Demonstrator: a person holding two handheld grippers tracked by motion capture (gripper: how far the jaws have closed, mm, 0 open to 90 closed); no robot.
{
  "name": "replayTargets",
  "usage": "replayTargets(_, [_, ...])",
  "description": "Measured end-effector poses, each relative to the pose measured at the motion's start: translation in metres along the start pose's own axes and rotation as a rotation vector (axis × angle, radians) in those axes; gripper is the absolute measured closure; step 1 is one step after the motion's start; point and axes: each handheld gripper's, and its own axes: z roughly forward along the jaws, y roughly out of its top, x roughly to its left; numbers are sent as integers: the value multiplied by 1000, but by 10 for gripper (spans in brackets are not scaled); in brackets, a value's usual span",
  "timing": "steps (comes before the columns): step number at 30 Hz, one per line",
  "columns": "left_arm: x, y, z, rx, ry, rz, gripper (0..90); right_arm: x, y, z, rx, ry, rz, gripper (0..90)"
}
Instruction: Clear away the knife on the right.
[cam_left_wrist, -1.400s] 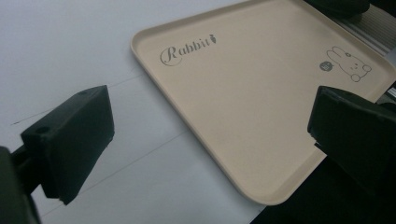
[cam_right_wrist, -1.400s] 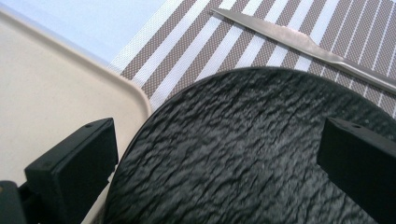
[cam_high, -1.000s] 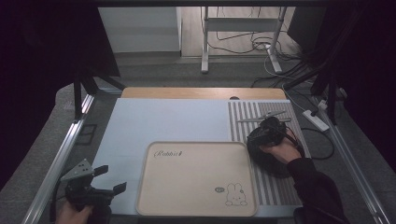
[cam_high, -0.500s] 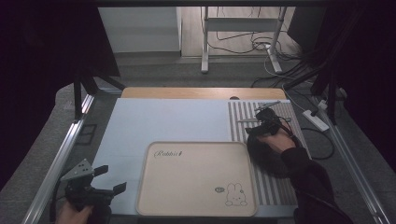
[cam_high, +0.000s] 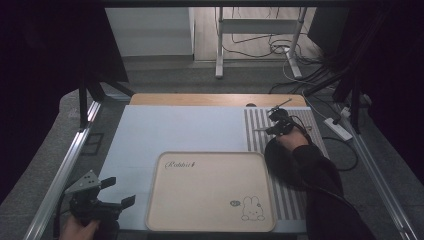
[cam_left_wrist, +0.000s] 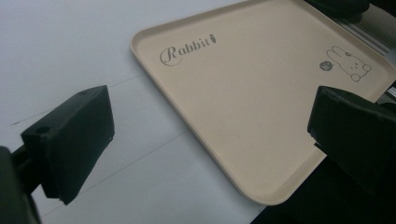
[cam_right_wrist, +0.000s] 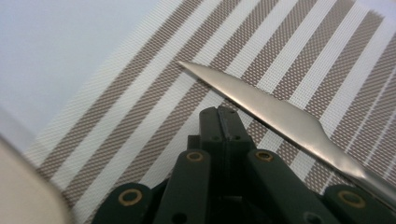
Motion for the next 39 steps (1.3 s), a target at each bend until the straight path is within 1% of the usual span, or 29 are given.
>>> replayTargets(1, [0, 0, 0, 0, 0, 0, 14, -5, 1, 7, 18, 18, 5, 896])
replayTargets(2, [0, 0, 0, 1, 0, 0, 14, -5, 1, 7, 18, 18, 5, 896])
replayTargets(4, [0, 0, 0, 1, 0, 0, 15, -9, 1, 14, 35, 22, 0, 896])
replayTargets(5, [0, 0, 0, 1, 0, 0, 14, -12, 1, 15, 22, 29, -1, 896])
replayTargets(7, [0, 0, 0, 2, 0, 0, 15, -17, 3, 16, 18, 12, -3, 896])
replayTargets(8, [0, 0, 0, 2, -1, 0, 15, -22, 5, 17, 15, -1, -4, 896])
replayTargets(9, [0, 0, 0, 2, -1, 0, 15, -22, 5, 17, 15, -1, -4, 896])
replayTargets(13, [0, 0, 0, 4, 0, 1, 15, -32, 8, 19, 14, -24, 10, 896])
replayTargets(14, [0, 0, 0, 4, 0, 0, 15, -38, 10, 19, 17, -42, 14, 896])
replayTargets(15, [0, 0, 0, 4, 0, 0, 15, -38, 10, 19, 17, -42, 14, 896])
replayTargets(19, [0, 0, 1, 5, 1, 1, 15, -48, 12, 20, 21, -75, 24, 896])
replayTargets(24, [0, 0, 1, 7, 2, 1, 16, -63, 12, 19, 23, -100, 53, 897])
replayTargets(27, [0, 0, 1, 8, 3, 1, 16, -72, 9, 17, 20, -120, 80, 897])
replayTargets(32, [0, 0, 1, 10, 5, 4, 16, -83, 4, 14, 17, -138, 121, 897])
replayTargets(34, [0, 1, 1, 9, 5, 3, 16, -86, 2, 13, 16, -137, 136, 897])
replayTargets(36, [-1, 1, 1, 10, 5, 4, 16, -85, 2, 10, 21, -143, 134, 896])
replayTargets(38, [-1, 1, 1, 10, 6, 7, 17, -83, 4, 5, 2, -140, 140, 894])
replayTargets(39, [-1, 1, 1, 10, 6, 7, 17, -83, 4, 1, -12, -135, 150, 855])
